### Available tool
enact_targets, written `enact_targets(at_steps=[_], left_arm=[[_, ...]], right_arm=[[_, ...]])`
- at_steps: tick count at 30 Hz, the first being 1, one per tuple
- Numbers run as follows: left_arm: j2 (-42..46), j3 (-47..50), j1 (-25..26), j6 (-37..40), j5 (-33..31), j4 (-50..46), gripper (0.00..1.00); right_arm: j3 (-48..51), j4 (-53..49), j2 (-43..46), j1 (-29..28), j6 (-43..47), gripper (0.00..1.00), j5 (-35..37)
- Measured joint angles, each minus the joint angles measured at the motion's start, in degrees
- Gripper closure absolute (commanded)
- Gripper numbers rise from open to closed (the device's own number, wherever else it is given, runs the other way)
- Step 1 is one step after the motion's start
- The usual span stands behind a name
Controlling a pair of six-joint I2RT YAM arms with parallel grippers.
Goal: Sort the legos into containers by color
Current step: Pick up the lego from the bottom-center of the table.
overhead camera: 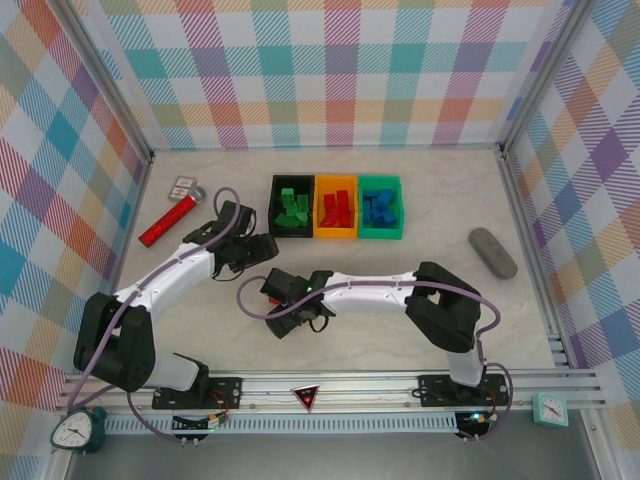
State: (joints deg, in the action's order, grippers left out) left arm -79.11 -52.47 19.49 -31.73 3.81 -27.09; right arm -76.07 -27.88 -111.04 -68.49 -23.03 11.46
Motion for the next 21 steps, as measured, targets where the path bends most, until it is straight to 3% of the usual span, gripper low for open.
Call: enact_targets(at_steps=[8,12,15,19,21], left_arm=[[1.4,1.9,-1.2,0.0,0.2,-0.4,0.31],[1.4,2.0,-1.2,0.0,0.8,-0.3,0.31],[1.4,2.0,-1.2,0.0,1.1,-0.3,0.31],[1.4,2.1,-1.2,0.0,1.3,-0.3,0.31],[1.4,2.1,-1.2,0.0,1.5,-0.3,0.31]], right_arm=[[-2.3,-3.6,-2.8,0.0,0.2,0.13,2.2],[-3.7,-3.9,-4.0,0.0,0.2,0.18,2.7],[-3.7,-4.1,-4.6,0.0,0.0,0.32,2.6],[-3.4,-3.8,-4.6,0.4,-0.3,0.6,2.4],[-2.7,-3.2,-4.5,0.7,-0.3,0.65,2.2]])
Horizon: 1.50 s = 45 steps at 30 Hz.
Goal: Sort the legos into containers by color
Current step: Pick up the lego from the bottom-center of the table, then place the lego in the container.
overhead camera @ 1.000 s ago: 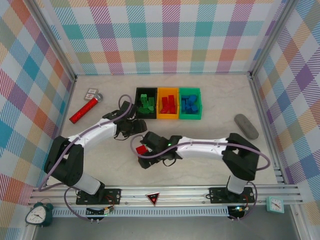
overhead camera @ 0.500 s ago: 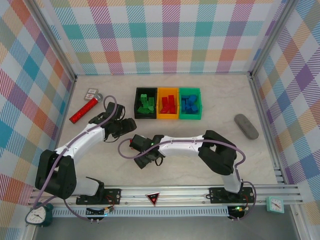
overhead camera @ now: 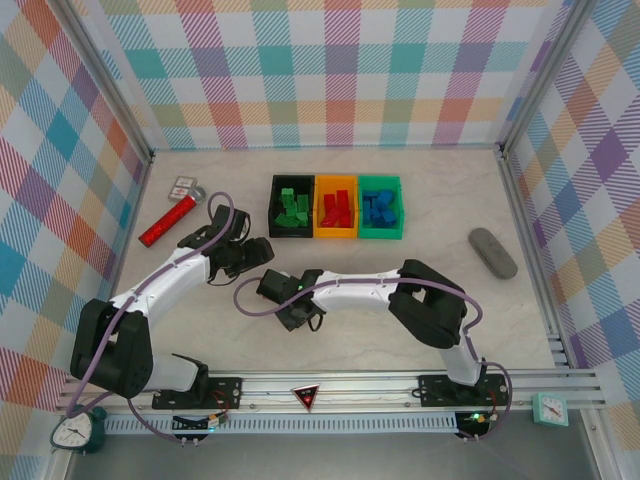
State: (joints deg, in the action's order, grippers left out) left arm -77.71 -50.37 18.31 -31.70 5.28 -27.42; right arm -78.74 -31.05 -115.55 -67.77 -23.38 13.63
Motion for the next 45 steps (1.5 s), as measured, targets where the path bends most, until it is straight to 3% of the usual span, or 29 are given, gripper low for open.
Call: enact_targets(at_steps=[10,21,32,40,45], left_arm=[[0.0,0.5,0.0,0.0,1.6,0.5,0.3],[0.8,1.5,0.0,0.0,3.4,0.6,0.3],[2.8,5.0,0.0,-0.5,6.3,0.8,0.29],[5.3,6.6,0.0,-0.5,7.3,0.6,0.27],[6.1,7.9,0.4,-0.4,7.3,0.3,0.18]], right_arm=[[4.7,1.6,4.9,4.6,0.0,0.73,-2.4],[4.7,3.6,13.0,19.3,0.4,0.71,-7.3],[-14.2,-1.3,6.8,33.4,3.1,0.7,-11.1],[-28.0,-5.1,-5.1,35.9,4.4,0.69,-13.3],[-38.2,-8.2,-12.7,35.9,4.7,0.57,-13.6]])
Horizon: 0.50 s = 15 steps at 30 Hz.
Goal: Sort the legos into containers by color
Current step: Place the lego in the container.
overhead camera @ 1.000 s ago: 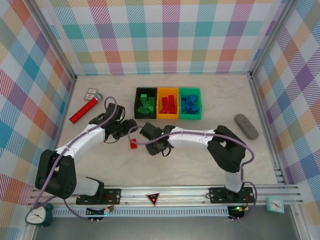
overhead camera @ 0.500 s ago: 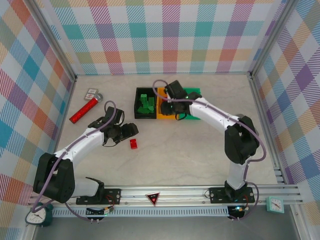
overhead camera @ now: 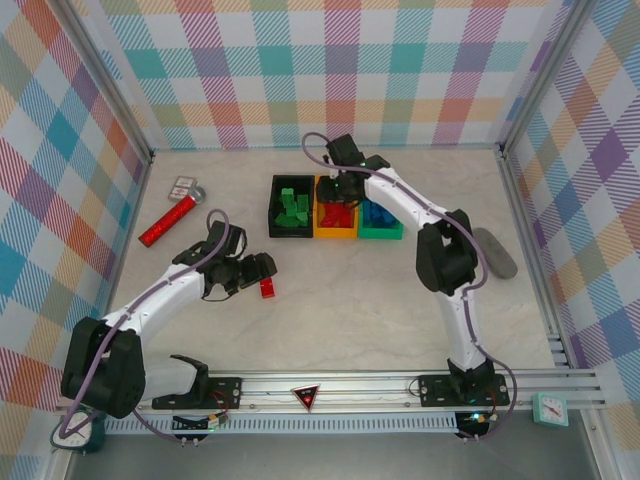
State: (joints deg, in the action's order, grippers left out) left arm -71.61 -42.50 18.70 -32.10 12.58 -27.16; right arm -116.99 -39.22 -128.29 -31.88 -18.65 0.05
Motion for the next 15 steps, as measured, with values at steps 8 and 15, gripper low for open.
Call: enact_targets(at_steps=[8,15], left_arm=[[0.5,0.4,1.1,0.4,-0.2,-1.8,0.12],[-2.7,0.4,2.0,0.4,-0.4,-1.6,0.12]], right_arm=[[-2.3,-1.8,-2.2,0.0,0.3,0.51,-0.6],[8.8,-0.6,5.5,0.0,0.4,0.51,-0.7]])
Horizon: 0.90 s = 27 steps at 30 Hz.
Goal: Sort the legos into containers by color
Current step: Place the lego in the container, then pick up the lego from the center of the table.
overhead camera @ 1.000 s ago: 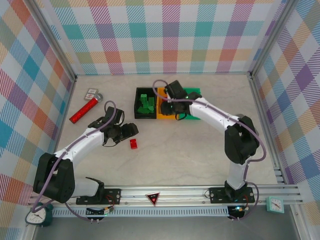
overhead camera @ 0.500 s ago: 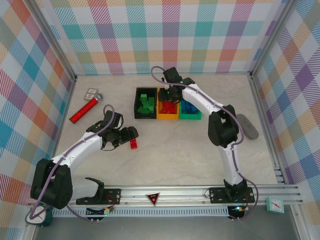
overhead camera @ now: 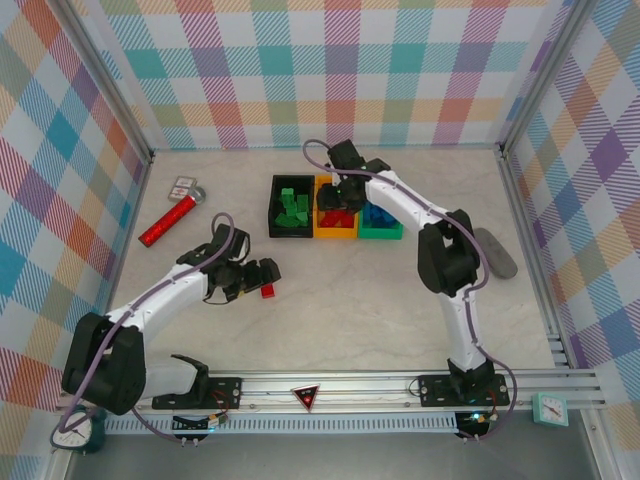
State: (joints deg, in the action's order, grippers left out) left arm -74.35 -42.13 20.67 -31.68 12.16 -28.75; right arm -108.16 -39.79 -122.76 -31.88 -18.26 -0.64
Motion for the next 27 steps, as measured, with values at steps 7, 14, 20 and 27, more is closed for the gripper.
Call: enact_targets(at_steps=[7,14,20,27], left_arm=[[-3.4,-1.0,0.7,0.0,-0.9,0.1,0.14],[-8.9,-4.3,3.1,0.5,-1.3,0.4,0.23],[-14.6,-8.0,4.5,2.6,-3.9,-1.3,0.41],[-17.7,-12.2,7.0,5.0,-8.1,-4.8,0.61]], right_arm=[[13.4,3.5,12.9,0.0,0.3,0.5,-0.3],[23.5,5.9,20.7,0.0,0.2,0.5,-0.5],[31.2,7.6,25.9,-0.6,-0.3,0.49,-0.6],[38.4,9.3,31.2,-0.8,-0.7,0.49,-0.5]])
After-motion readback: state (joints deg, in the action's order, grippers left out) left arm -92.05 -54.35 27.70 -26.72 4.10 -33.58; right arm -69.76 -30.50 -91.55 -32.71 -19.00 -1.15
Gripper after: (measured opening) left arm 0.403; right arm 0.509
